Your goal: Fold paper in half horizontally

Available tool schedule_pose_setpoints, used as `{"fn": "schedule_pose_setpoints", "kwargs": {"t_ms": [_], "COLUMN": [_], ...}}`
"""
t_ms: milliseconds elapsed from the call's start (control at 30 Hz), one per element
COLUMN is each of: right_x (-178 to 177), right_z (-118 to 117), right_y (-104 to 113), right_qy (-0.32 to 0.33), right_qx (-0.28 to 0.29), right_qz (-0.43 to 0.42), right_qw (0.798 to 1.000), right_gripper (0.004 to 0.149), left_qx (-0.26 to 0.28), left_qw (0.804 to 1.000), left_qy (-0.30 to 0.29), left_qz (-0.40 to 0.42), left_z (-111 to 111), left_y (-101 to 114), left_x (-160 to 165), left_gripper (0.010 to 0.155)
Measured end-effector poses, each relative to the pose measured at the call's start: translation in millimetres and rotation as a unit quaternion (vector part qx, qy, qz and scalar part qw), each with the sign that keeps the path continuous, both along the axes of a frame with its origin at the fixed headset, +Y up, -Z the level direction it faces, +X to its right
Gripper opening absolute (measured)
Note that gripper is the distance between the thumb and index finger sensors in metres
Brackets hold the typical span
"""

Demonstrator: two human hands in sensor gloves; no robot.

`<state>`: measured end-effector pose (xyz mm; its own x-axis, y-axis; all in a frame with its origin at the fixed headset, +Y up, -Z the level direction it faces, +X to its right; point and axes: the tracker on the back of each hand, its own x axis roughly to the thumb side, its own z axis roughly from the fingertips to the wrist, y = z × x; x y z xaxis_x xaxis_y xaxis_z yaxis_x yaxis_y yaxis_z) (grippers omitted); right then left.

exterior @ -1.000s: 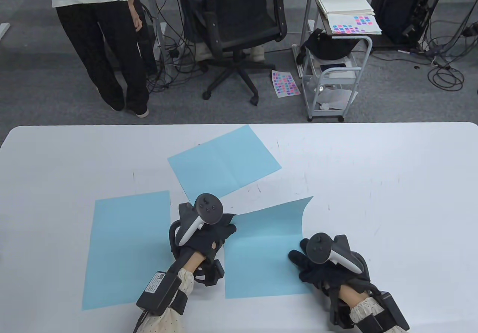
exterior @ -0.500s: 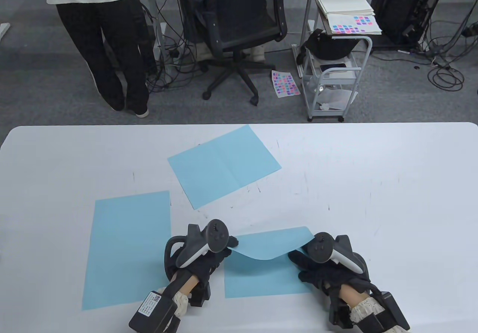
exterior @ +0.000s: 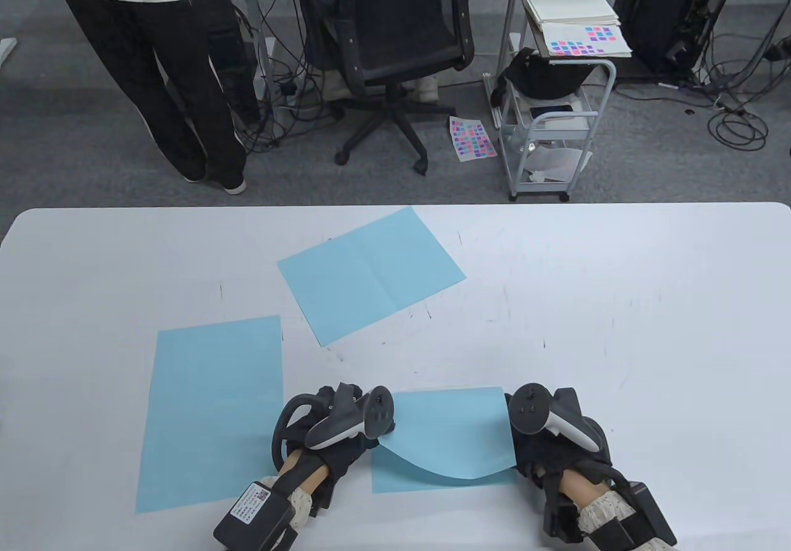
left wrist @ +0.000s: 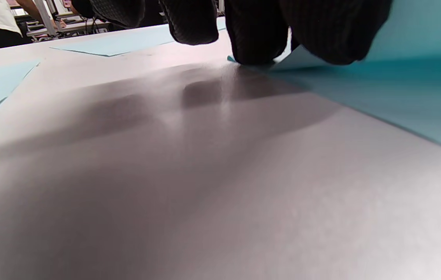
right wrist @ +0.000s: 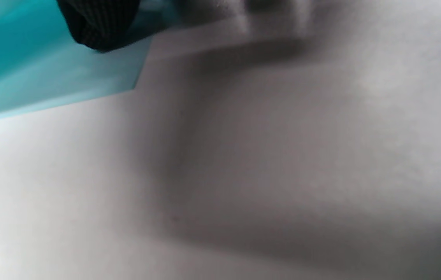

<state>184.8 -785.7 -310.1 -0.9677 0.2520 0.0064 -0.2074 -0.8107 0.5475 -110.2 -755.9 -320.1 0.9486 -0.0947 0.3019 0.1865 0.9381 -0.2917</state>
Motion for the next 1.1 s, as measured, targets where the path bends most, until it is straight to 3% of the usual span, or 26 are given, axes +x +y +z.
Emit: {"fn": "schedule_pose_setpoints", "kwargs": {"t_ms": [267,367,567,867,1100], "right_x": [-1,-3,3,18,-3], "right_z": [-1,-1,-8,-17,-17], "right_y": [0,0,6,46,87], "right_qy": [-0.003,-0.003,-0.024,-0.092,-0.073], "right_qx": [0.001,0.006,0.015,0.059,0.120], "right_qz": [0.002,0.004,-0.003,0.025,0.038], "right_qw": [1.000,1.000,1.000,0.994,0.989], "right_gripper": [0.061,0.061,0.061,0.058,0.058], "left_qx": [-0.036,-0.076,-0.050,-0.047,-0.051], "left_qw": [0.999,0.997,0.998,0.998,0.998], "left_qy": [0.009,0.016,0.002,0.010,0.013], "left_qz": [0.003,0.014,-0.036,-0.037,-0.028], "left_z": [2,2,8,9,10], "left_y": [-4,-8,-11,-12,-14], "left_x": [-1,3,9,6,3], "left_gripper": [0.051,0.067,0.075,0.075,0.075]}}
